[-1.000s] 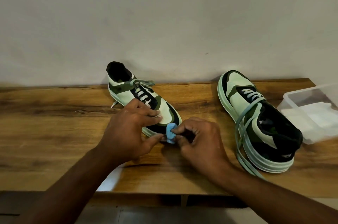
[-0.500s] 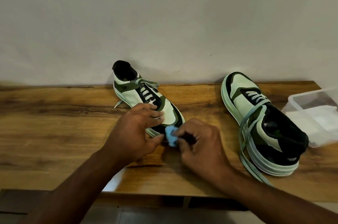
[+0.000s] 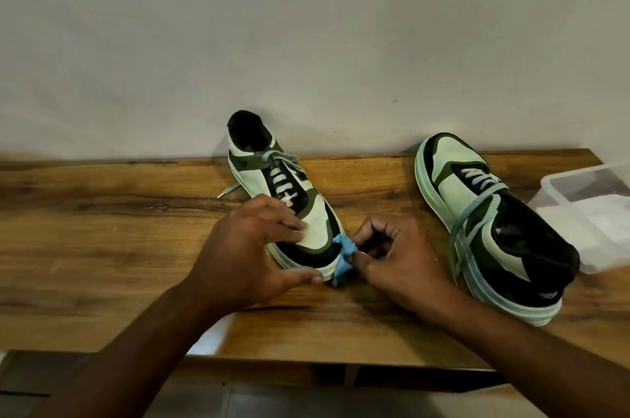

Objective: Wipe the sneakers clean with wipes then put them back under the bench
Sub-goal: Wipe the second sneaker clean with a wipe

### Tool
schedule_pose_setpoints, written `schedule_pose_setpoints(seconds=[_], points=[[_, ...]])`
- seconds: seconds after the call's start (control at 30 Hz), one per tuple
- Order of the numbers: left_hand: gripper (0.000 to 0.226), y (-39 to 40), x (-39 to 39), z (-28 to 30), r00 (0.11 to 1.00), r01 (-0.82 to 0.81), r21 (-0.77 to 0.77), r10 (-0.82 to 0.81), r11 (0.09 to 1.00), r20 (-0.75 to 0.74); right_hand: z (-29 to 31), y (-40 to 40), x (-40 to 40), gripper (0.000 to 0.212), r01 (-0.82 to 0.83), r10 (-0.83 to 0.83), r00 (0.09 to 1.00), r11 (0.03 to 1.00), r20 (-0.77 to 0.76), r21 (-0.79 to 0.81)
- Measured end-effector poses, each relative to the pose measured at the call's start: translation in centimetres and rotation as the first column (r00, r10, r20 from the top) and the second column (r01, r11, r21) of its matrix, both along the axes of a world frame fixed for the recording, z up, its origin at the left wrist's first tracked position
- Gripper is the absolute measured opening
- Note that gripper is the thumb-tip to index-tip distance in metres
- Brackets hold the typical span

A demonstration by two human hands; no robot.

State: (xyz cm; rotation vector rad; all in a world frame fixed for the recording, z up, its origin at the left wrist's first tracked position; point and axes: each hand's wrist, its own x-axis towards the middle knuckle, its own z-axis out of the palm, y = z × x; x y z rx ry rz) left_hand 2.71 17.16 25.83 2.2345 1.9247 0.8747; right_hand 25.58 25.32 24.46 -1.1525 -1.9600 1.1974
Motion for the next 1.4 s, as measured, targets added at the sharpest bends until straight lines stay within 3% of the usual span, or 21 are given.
schedule_pose_setpoints(seconds=[0.07, 0.13, 0.23, 0.47, 0.57, 0.63, 0.73, 0.8, 0.9, 0.97, 1.07, 1.23, 1.33, 1.4], points=[[0.058, -0.3, 0.7, 0.2, 0.99, -0.118, 0.042, 0.114, 0.992, 0.084, 0.3, -0.4, 0.1, 0.019, -0.069, 0.07, 0.997, 0.997, -0.045, 0.022], [0.071, -0.6, 1.7, 0.3, 0.926, -0.356, 0.07, 0.342, 0.932, 0.156, 0.5, -0.9, 0.0, 0.016, -0.161, 0.163, 0.985, 0.986, -0.062, 0.039], [0.102, -0.5, 2.3, -0.2, 0.793, -0.566, -0.076, 0.567, 0.821, 0.223, 0.3, -1.6, -0.5, 0.016, -0.217, 0.221, 0.974, 0.973, -0.047, 0.08], [0.097, -0.3, 1.5, -0.8, 0.813, -0.495, -0.174, 0.524, 0.851, 0.255, -0.3, -0.8, -0.2, 0.015, -0.107, 0.109, 0.994, 0.993, -0.031, 0.044], [0.095, -0.7, 1.7, 0.0, 0.831, -0.46, -0.195, 0.498, 0.866, 0.248, -0.9, -0.7, -0.6, 0.016, -0.011, 0.008, 0.997, 0.999, -0.076, -0.032], [0.099, -1.1, 2.3, 0.3, 0.837, -0.389, -0.226, 0.445, 0.893, 0.32, -1.3, -0.9, -0.7, 0.019, 0.009, -0.015, 0.993, 0.999, -0.117, -0.053], [0.101, -1.1, 2.1, 0.1, 0.826, -0.263, -0.298, 0.374, 0.918, 0.421, -1.0, -2.1, -0.6, 0.02, -0.087, 0.098, 0.989, 0.991, -0.111, 0.104], [0.099, -0.8, 1.6, -0.1, 0.772, -0.211, -0.33, 0.364, 0.92, 0.521, -0.7, -3.4, -0.4, 0.017, -0.183, 0.215, 0.972, 0.948, -0.099, 0.262], [0.073, -0.3, 2.0, -0.1, 0.685, -0.223, -0.311, 0.375, 0.924, 0.624, -0.7, -5.1, -0.6, 0.017, -0.306, 0.336, 0.941, 0.816, 0.028, 0.491], [0.057, 0.0, 2.4, -0.4, 0.676, -0.253, -0.266, 0.366, 0.93, 0.639, -0.9, -5.4, -0.8, 0.016, -0.33, 0.35, 0.935, 0.789, 0.062, 0.518], [0.049, 0.9, 2.1, -1.0, 0.652, -0.282, -0.265, 0.387, 0.922, 0.652, -1.2, -4.5, -0.7, 0.017, -0.22, 0.243, 0.97, 0.855, 0.013, 0.469], [0.048, 2.0, 1.4, -1.7, 0.624, -0.294, -0.286, 0.41, 0.912, 0.665, -1.3, -3.1, -0.5, 0.021, -0.048, 0.072, 0.994, 0.965, -0.085, 0.258], [0.047, 2.0, 1.6, -1.8, 0.632, -0.313, -0.259, 0.404, 0.914, 0.661, -1.6, -2.1, -0.6, 0.026, 0.042, -0.032, 0.995, 0.993, -0.093, 0.11], [0.044, 1.8, 1.7, -1.8, 0.662, -0.333, -0.218, 0.392, 0.918, 0.639, -1.9, -1.6, -0.6, 0.028, 0.09, -0.081, 0.993, 0.99, -0.092, 0.107]])
